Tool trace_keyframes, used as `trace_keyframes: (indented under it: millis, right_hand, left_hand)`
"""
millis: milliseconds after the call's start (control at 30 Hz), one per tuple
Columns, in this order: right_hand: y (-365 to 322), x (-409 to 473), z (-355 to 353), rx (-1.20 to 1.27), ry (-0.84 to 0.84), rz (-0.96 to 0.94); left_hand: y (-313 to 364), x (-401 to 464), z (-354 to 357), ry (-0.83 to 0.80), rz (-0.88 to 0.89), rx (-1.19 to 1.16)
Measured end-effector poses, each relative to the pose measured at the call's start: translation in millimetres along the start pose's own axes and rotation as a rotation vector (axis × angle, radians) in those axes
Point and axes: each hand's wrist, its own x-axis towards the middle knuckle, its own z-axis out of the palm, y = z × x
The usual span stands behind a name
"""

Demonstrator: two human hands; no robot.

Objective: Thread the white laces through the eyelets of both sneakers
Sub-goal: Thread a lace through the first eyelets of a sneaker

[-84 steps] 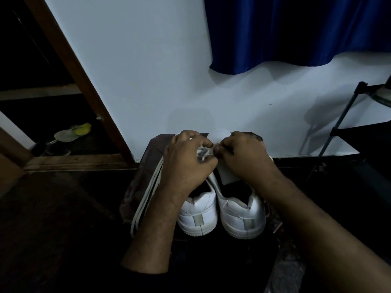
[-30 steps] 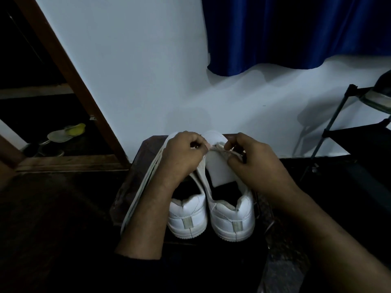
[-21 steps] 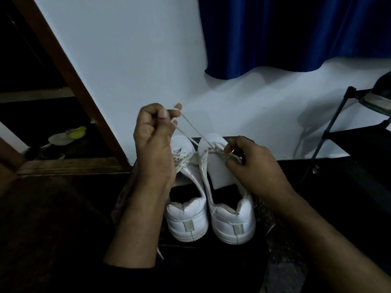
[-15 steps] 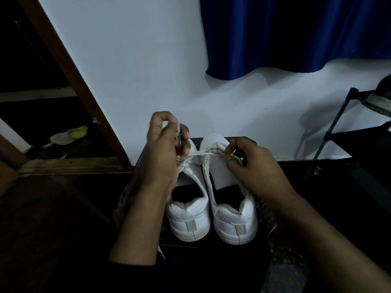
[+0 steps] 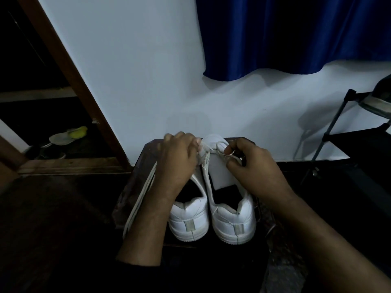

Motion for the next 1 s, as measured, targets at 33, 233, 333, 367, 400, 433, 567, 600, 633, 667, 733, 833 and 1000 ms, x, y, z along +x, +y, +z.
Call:
trace_keyframes:
  millis: [33,233,333,367,400,433,567,600,633,667,733,833,1000]
  right_hand:
    - [0,0,0,0.004,0.0,0.003]
    - [-5,0,0,-0.023,-0.013,0.012]
    - [-5,-1,-1,-0.018,-0.015,0.012]
    - [-5,-1,-1,-0.016,-0.013,0.015]
    - [-5,-1,-1,-0.017,-0.011,0.016]
    - [-4,-1,-1,-0.019,-0.01,0.014]
    - [-2,-1,0,-0.013,-0.007,-0.002]
    - [-1,-1,0,-0.011,-0.006,-0.003]
    - [-1,-1,0,-0.011,-0.005,-0.004]
    - [-1,-1,1,-0.015,-0.004,-0.004]
    - [-1,-1,1,-0.019,-0.007,-0.003]
    - [-1,0,2,-0.011,-0.011,-0.002]
    - [-1,0,2,-0.025,-0.008,-0.006]
  left_hand:
    - [1,0,-3,0.105,-0.035,-0.109]
    - [18,1,-11,0.063,-0.339,-1.31]
    - [16,3,-15,0.079,-0.364,-1.147]
    - [11,3,-16,0.087,-0.27,-0.879]
    - [8,2,-16,0.052,-0.157,-0.592]
    - [6,1,-13,-0.02,-0.055,-0.329]
    - [-4,3,2,-0.239,0.001,0.068]
    - [-8,5,5,-0.256,-0.006,0.056]
    - [-10,6,6,-0.264,-0.005,0.035]
    - [-10,5,7,-0.25,0.011,0.014]
    - [-7,2,5,-0.15,0.043,0.037]
    - [-2,0,1,0.125,-0.048,-0.164]
    - [14,4,-7,0.167,-0.409,-1.313]
